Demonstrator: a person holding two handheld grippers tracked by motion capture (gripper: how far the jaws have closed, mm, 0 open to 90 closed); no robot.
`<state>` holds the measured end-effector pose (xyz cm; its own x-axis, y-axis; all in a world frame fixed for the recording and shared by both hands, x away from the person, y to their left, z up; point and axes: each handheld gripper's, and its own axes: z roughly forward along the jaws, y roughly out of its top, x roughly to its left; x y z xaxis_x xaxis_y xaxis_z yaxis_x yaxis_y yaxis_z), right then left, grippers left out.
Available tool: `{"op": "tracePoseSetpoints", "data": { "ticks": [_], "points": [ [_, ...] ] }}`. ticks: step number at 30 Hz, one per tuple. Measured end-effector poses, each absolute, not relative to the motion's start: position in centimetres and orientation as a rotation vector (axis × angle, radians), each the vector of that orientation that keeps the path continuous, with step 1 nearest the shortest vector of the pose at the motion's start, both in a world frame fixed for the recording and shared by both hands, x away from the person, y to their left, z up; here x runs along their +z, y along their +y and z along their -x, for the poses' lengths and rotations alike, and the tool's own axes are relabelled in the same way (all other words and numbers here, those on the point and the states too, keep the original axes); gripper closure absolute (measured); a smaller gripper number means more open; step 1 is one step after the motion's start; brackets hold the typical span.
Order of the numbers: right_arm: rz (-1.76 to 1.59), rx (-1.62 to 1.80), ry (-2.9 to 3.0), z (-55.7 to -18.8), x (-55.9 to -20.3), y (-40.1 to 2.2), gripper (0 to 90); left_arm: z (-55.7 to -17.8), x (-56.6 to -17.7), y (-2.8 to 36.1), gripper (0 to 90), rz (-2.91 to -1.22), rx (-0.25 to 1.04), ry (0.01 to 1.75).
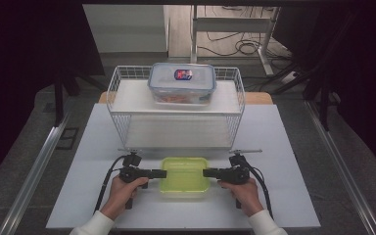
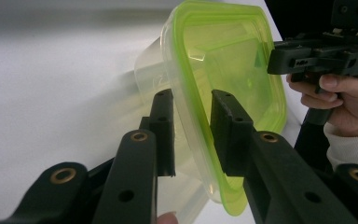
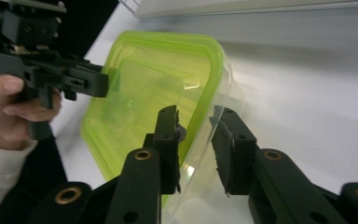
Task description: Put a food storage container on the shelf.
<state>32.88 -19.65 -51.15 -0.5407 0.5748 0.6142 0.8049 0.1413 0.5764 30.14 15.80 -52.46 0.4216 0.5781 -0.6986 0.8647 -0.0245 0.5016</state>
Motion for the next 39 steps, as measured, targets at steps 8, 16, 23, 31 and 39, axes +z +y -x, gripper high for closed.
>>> {"op": "tracePoseSetpoints", "data": {
  "ticks": [8,16,23,31,39],
  "points": [
    [1.322,-1.424,-2.116,-32.2,-50.7,-20.4,80.4,-29.4,-51.7,16.2,79.7,-1.710,-0.326,1.193],
    [1.279,-1.466,-2.163,-31.6,-50.0,-20.6,80.5,-28.7,-51.1,16.2,79.9,-1.727,-0.301,1.134],
    [1.223,-1.528,-2.199,-31.1,-49.2,-20.5,80.4,-28.2,-50.4,16.3,79.9,-1.731,-0.271,1.100],
    [1.177,-1.587,-2.247,-30.6,-47.9,-20.5,80.4,-27.7,-49.1,16.4,79.9,-1.747,-0.216,1.055],
    [1.146,-1.638,-2.284,-30.2,-46.6,-20.4,80.4,-27.3,-47.8,16.4,79.9,-1.751,-0.182,1.020]
  ]
}}
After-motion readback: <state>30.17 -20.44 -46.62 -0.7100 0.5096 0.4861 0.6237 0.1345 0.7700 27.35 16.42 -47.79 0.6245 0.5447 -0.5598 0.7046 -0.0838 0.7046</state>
